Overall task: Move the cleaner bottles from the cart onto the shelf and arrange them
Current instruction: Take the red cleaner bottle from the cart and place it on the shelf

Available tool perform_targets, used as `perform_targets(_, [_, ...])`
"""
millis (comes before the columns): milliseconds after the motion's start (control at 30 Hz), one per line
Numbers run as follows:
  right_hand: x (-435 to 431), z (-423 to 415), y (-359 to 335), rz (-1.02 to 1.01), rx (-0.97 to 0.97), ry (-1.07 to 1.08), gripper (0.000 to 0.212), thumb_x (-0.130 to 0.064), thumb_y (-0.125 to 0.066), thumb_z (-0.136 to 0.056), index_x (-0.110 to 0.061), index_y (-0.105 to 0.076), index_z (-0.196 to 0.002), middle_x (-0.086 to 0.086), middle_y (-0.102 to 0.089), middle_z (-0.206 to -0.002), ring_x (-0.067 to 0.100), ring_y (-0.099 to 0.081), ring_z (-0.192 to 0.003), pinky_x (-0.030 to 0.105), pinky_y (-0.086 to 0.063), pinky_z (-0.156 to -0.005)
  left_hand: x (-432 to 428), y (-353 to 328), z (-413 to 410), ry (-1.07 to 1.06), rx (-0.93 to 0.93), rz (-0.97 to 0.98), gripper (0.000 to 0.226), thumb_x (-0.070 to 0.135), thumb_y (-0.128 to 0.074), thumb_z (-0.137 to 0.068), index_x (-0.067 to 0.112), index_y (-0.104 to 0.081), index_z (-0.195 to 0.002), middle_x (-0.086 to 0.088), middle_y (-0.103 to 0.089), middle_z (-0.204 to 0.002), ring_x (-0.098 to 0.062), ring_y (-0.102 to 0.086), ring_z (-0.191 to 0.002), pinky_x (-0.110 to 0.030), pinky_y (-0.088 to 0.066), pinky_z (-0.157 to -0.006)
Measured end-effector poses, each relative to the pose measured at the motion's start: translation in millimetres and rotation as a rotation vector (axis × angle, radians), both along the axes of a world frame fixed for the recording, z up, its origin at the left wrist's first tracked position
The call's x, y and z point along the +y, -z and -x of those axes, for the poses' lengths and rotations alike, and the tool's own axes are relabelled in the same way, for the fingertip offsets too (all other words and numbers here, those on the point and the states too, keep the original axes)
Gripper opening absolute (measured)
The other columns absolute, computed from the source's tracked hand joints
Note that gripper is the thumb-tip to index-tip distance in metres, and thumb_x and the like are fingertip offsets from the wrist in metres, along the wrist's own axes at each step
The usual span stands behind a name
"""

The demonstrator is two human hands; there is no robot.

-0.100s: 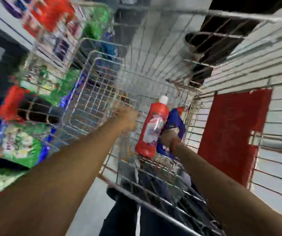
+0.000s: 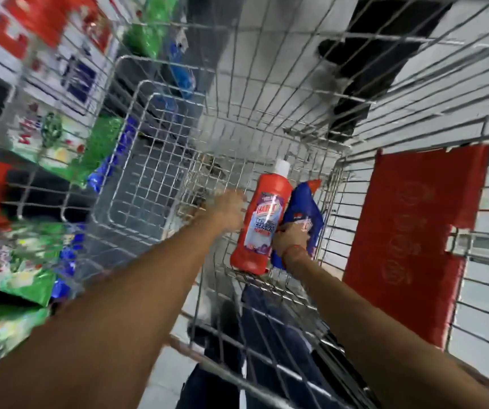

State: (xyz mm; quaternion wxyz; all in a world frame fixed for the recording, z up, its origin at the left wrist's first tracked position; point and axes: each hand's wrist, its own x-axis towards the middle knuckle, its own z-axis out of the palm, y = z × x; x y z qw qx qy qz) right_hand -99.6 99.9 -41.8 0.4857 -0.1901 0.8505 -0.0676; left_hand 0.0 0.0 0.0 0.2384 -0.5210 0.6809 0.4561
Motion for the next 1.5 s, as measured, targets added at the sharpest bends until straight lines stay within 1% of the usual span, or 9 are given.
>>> perform_targets(167, [26, -17, 7, -0.106, -0.235, 0.098, 0.016, 0.001, -0.04, -0.089, 0.002, -0.049, -0.076, 0.026, -0.053, -0.104, 0.04, -0.054, -0.104, 0.025, -0.048, -0.075, 12, 42, -3, -0.122, 0.025, -0.087, 0.043, 0.008, -0.061, -0.08, 0.006, -0.053, -0.122, -0.021, -0.06, -0.124, -0.035, -0.059, -0.109, -0.041, -0.049, -0.093])
perform_targets(300, [1, -28, 14, 0.167, -0.214, 0.35, 0.039, -0.002, -0.038, -0.09, -0.002, -0.039, -0.129, 0.024, -0.051, -0.13, 0.038, -0.052, -0.114, 0.043, -0.044, -0.099, 10, 54, -9, -0.276, 0.05, -0.261, 0.053, -0.001, -0.067, -0.069, 0.009, -0.055, -0.119, -0.013, -0.065, -0.119, -0.028, -0.061, -0.106, -0.041, -0.051, -0.096])
perform_targets(533, [-9, -16, 11, 0.256, -0.485, 0.748, 0.029, -0.005, -0.043, -0.09, -0.002, -0.051, -0.118, 0.016, -0.062, -0.108, 0.031, -0.059, -0.095, 0.04, -0.05, -0.082, -2, 45, -18, -0.396, 0.136, -0.453, 0.059, -0.003, -0.069, -0.075, 0.006, -0.047, -0.129, -0.015, -0.057, -0.132, -0.03, -0.055, -0.118, -0.047, -0.044, -0.102])
perform_targets(700, [-18, -10, -29, 0.349, -0.603, 0.586, 0.033, 0.003, -0.044, -0.09, 0.002, -0.045, -0.123, 0.025, -0.054, -0.127, 0.014, -0.058, -0.079, 0.02, -0.054, -0.059, -13, 5, -34, -0.521, 0.252, -0.547, 0.049, -0.008, -0.063, -0.078, 0.006, -0.049, -0.122, -0.018, -0.056, -0.13, -0.029, -0.056, -0.113, -0.046, -0.048, -0.095])
perform_targets(833, [-41, -8, -94, 0.476, -0.664, 0.483, 0.026, 0.002, -0.046, -0.089, -0.016, -0.052, -0.107, 0.006, -0.057, -0.106, 0.006, -0.057, -0.075, 0.018, -0.052, -0.06, -29, -58, -48, -0.61, 0.41, -0.419, 0.048, -0.008, -0.066, -0.075, 0.009, -0.052, -0.117, -0.016, -0.059, -0.125, -0.027, -0.06, -0.108, -0.045, -0.05, -0.093])
perform_targets(967, [-59, -18, -159, 0.673, -0.697, 0.323, 0.033, 0.008, -0.042, -0.088, -0.012, -0.052, -0.113, 0.008, -0.06, -0.098, 0.016, -0.056, -0.081, 0.027, -0.048, -0.07, -33, -129, -71, -0.702, 0.589, -0.268, 0.043, -0.006, -0.067, -0.075, 0.026, -0.057, -0.102, 0.001, -0.065, -0.104, -0.003, -0.068, -0.084, -0.016, -0.056, -0.062])
perform_targets(1133, [-77, -48, -230, 0.806, -0.642, 0.108, 0.042, 0.009, -0.045, -0.087, 0.003, -0.041, -0.129, 0.019, -0.053, -0.114, 0.025, -0.048, -0.101, 0.048, -0.042, -0.097, -23, -197, -114, -0.793, 0.731, 0.023, 0.052, -0.009, -0.065, -0.075, 0.009, -0.05, -0.122, -0.002, -0.062, -0.107, -0.005, -0.068, -0.085, -0.012, -0.055, -0.063])
perform_targets(1300, [-89, -97, -289, 0.969, -0.646, -0.114, 0.037, 0.011, -0.043, -0.088, 0.01, -0.043, -0.125, 0.029, -0.053, -0.124, 0.014, -0.055, -0.097, 0.037, -0.047, -0.095, -4, -242, -163, -0.907, 0.86, 0.273, 0.052, -0.01, -0.069, -0.07, 0.009, -0.054, -0.116, -0.011, -0.063, -0.114, -0.024, -0.059, -0.103, -0.036, -0.049, -0.094])
perform_targets(1500, [-98, -167, -335, 1.078, -0.726, -0.404, 0.034, 0.011, -0.042, -0.088, -0.006, -0.048, -0.117, 0.002, -0.056, -0.111, -0.014, -0.061, -0.078, 0.006, -0.049, -0.074, 24, -279, -236, -1.066, 1.0, 0.486, 0.043, -0.006, -0.071, -0.069, 0.024, -0.062, -0.099, 0.003, -0.069, -0.1, -0.004, -0.069, -0.082, -0.012, -0.054, -0.07])
